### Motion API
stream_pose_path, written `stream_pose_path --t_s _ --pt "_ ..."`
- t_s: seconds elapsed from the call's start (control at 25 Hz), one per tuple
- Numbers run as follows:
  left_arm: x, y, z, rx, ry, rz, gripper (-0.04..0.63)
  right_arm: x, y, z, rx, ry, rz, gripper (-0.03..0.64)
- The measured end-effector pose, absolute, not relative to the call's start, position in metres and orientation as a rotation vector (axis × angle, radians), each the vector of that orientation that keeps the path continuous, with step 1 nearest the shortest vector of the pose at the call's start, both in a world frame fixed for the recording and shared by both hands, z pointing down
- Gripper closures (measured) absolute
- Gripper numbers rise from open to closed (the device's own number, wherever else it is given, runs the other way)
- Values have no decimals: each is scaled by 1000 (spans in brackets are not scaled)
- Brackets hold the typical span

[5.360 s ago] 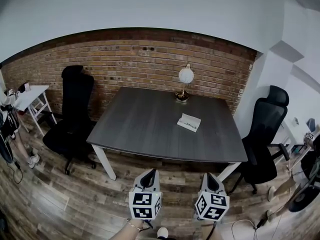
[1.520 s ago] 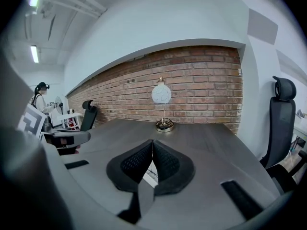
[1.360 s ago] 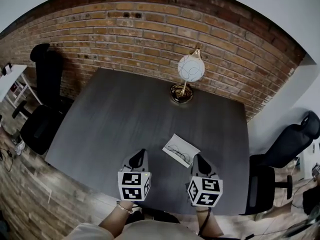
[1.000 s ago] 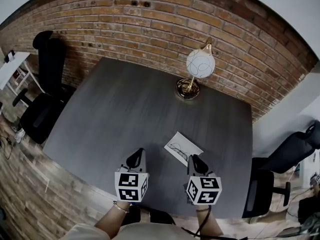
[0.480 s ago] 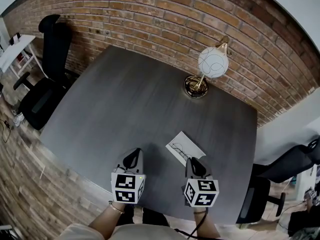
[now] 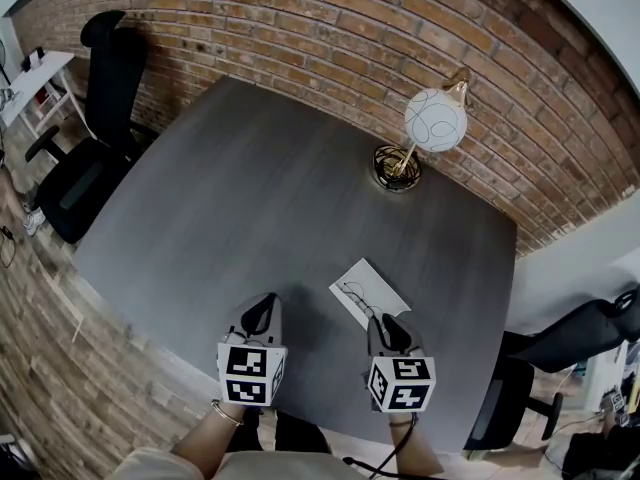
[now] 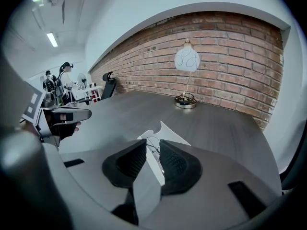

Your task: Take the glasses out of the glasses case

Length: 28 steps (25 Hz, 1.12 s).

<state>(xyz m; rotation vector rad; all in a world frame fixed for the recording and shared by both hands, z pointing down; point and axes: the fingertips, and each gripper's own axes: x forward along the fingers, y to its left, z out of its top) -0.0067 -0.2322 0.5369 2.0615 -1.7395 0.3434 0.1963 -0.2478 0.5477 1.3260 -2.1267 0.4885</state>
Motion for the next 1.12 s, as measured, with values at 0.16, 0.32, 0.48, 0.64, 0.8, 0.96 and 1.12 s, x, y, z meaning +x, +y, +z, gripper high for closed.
stream_pose_path --t_s 0.16,0.32,0.48,0.64,0.8,0.96,1.12 --pt "-10 -229 540 2050 -1743 354 581 196 -251 553 1263 -2128 452 511" --pt "-13 -225 542 2050 -1745 367 581 195 -255 561 1174 -2123 417 509" --pt "-14 -218 548 2043 -1730 385 581 195 -255 570 1092 -2113 406 509" --pt "-13 -215 554 2033 -1727 398 581 192 -260 577 1026 -2110 390 506" --pt "-11 -215 558 2030 -1722 409 581 189 -264 584 968 -2105 385 505" --pt "-13 -217 560 2015 -1738 412 581 187 -268 592 914 -2093 382 505" --pt "-16 -217 563 1993 -1750 416 581 187 -271 599 867 -2076 365 505"
